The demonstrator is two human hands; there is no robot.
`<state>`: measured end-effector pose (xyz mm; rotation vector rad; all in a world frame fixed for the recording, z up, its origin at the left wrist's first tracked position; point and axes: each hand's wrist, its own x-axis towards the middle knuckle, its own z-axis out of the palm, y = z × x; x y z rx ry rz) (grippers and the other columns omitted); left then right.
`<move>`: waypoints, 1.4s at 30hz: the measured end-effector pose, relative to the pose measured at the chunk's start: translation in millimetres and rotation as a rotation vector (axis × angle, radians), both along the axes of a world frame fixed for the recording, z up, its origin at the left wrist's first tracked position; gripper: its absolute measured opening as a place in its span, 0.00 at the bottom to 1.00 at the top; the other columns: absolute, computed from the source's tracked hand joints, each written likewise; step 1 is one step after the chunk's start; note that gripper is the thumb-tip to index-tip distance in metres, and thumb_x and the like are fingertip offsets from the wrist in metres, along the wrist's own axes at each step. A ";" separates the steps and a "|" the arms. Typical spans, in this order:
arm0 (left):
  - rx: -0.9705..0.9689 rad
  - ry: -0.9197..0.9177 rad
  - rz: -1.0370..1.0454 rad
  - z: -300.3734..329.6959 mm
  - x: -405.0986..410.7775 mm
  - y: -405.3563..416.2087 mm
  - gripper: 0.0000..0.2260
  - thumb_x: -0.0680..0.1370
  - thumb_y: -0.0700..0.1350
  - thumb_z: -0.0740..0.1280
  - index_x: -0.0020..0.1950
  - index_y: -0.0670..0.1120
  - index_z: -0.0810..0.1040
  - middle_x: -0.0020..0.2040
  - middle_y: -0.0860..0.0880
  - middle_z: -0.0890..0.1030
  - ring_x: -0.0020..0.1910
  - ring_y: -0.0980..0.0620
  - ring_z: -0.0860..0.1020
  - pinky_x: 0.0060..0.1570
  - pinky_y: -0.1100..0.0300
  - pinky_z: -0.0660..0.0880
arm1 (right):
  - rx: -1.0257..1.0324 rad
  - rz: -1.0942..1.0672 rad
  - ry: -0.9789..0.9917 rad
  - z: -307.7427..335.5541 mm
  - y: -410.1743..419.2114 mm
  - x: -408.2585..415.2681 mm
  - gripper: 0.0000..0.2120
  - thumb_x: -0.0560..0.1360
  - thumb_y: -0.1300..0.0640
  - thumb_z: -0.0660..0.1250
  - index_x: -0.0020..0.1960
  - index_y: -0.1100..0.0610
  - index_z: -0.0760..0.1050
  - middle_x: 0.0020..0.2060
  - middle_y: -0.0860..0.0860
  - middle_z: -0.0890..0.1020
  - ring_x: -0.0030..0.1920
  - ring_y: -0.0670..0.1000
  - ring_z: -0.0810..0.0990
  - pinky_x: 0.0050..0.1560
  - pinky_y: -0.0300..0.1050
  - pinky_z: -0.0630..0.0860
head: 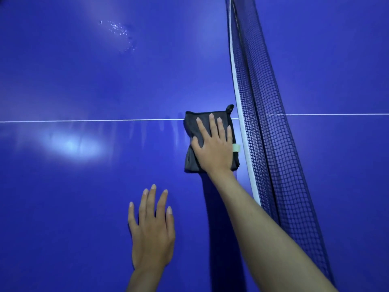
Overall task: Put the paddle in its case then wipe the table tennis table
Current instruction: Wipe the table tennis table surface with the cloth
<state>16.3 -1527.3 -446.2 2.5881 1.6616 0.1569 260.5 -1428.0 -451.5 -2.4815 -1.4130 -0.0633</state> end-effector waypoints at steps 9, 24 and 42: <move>0.014 -0.007 -0.005 4.7 0.4 -0.5 0.23 0.86 0.52 0.49 0.80 0.47 0.65 0.82 0.46 0.61 0.82 0.45 0.59 0.79 0.38 0.54 | -0.070 -0.072 0.027 6.3 -158.6 -74.0 0.31 0.82 0.41 0.56 0.84 0.44 0.57 0.84 0.52 0.57 0.84 0.55 0.53 0.82 0.61 0.54; -0.010 -0.036 0.020 6.8 -1.0 -4.6 0.23 0.85 0.51 0.50 0.78 0.45 0.69 0.81 0.45 0.63 0.81 0.45 0.62 0.79 0.39 0.55 | -0.140 -0.024 -0.009 9.6 -158.9 -22.3 0.33 0.80 0.37 0.56 0.84 0.42 0.55 0.84 0.53 0.55 0.84 0.56 0.52 0.82 0.59 0.53; 0.019 -0.038 0.001 -0.8 2.8 2.0 0.25 0.84 0.52 0.52 0.79 0.46 0.68 0.83 0.45 0.60 0.81 0.44 0.60 0.78 0.36 0.57 | 0.008 -0.014 0.396 12.2 -11.0 92.9 0.30 0.81 0.45 0.61 0.83 0.45 0.62 0.85 0.52 0.49 0.84 0.57 0.49 0.79 0.58 0.60</move>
